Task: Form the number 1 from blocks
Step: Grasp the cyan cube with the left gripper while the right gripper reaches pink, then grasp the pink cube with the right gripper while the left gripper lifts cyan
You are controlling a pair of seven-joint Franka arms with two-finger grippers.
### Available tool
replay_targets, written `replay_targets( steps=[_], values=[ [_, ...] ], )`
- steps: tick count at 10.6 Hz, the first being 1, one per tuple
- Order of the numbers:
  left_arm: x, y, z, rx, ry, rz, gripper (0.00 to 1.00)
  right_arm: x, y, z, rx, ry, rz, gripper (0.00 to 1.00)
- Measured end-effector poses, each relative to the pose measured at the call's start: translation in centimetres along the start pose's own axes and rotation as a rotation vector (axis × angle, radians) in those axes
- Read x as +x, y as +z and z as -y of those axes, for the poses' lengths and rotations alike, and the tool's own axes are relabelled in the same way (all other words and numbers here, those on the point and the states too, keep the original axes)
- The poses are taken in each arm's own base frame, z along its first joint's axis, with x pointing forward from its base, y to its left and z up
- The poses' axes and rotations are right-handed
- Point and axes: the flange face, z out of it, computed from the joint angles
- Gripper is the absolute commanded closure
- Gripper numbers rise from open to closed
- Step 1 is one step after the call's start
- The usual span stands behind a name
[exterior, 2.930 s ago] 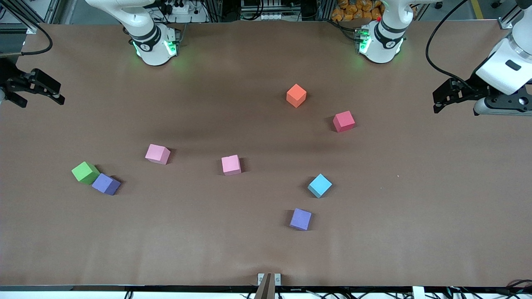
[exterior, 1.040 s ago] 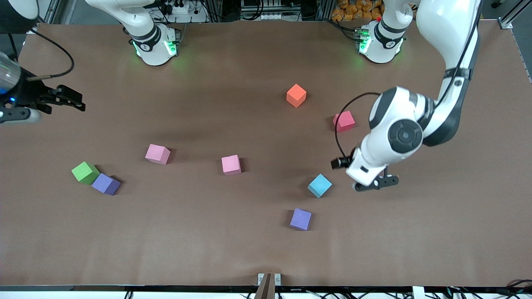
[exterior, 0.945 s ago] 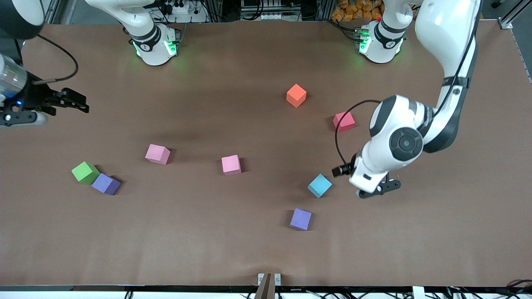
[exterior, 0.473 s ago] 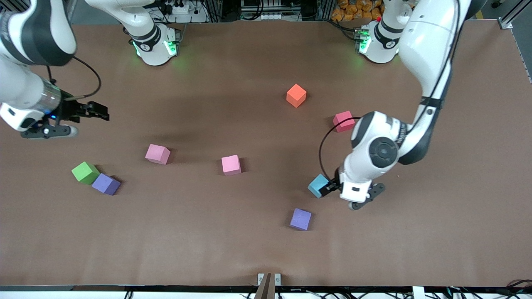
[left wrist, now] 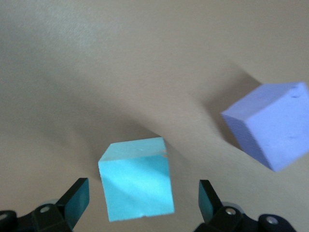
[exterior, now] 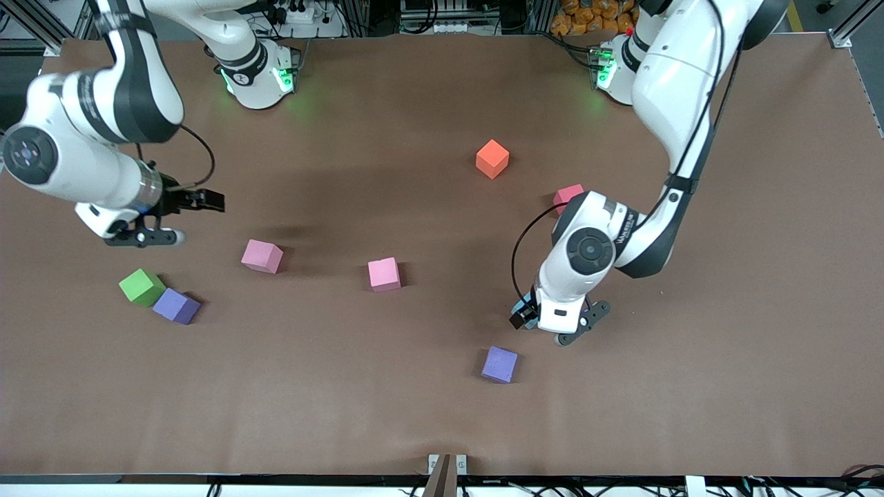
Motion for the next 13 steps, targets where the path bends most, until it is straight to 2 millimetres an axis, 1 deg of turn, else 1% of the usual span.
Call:
replay_targets(
  steps=[2, 6, 8, 10, 11, 12, 13],
  values=[
    [-0.9, 1.2, -0.2, 0.019, -0.010, -0.009, 0.00, 1.5, 2.9, -0.4, 0.007, 0.031, 0.025, 0.00],
    [-0.8, 2.2, 0.0, 0.033, -0.019, -0.006, 0.00, 4.2, 8.8, -0.7, -0.006, 0.081, 0.043, 0.00],
    [-0.9, 3.2, 0.2, 0.045, -0.026, 0.000, 0.00, 5.1, 10.9, -0.6, 0.010, 0.101, 0.045, 0.00],
    [-1.3, 4.5, 0.3, 0.060, -0.022, 0.008, 0.00, 5.6, 12.3, -0.3, 0.020, 0.109, 0.042, 0.00],
    [-1.7, 5.0, 0.3, 0.069, -0.010, 0.004, 0.68, 5.9, 12.9, 0.1, 0.025, 0.111, 0.040, 0.00],
    [-1.9, 5.4, 0.3, 0.077, 0.004, -0.009, 1.00, 6.1, 13.5, 0.5, 0.026, 0.113, 0.035, 0.00],
    [-2.0, 5.6, 0.2, 0.079, 0.013, -0.021, 1.00, 6.3, 14.0, 0.9, 0.023, 0.113, 0.029, 0.00]
  ],
)
